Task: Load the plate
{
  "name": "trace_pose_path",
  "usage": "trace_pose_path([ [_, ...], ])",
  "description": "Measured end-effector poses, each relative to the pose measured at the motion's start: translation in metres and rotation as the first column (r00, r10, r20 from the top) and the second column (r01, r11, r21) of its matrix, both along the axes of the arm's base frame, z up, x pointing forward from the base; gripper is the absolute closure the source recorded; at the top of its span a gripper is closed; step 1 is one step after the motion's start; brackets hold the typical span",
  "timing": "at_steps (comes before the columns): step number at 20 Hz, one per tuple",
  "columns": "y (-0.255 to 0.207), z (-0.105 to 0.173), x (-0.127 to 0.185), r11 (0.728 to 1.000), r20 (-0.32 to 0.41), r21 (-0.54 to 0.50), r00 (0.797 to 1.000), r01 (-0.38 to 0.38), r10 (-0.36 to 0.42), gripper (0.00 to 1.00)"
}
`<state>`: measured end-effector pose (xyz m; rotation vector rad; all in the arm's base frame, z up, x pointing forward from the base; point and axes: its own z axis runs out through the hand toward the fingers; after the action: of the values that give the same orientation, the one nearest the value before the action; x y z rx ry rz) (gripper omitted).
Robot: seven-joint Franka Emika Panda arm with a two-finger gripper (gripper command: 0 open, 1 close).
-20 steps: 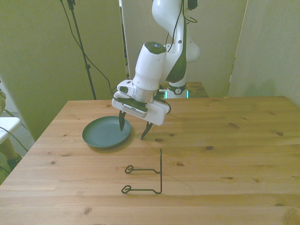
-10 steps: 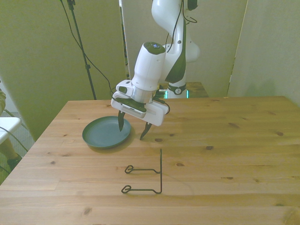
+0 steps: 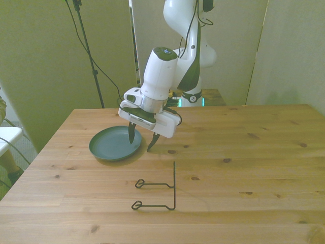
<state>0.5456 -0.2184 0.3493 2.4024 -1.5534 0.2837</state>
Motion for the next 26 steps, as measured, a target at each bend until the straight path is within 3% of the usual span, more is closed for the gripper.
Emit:
trace_pose_path([
  [26,-0.014,-0.002,0.008,1.000,-0.002,-0.013,1.000,0.005,-0.005,1.00],
])
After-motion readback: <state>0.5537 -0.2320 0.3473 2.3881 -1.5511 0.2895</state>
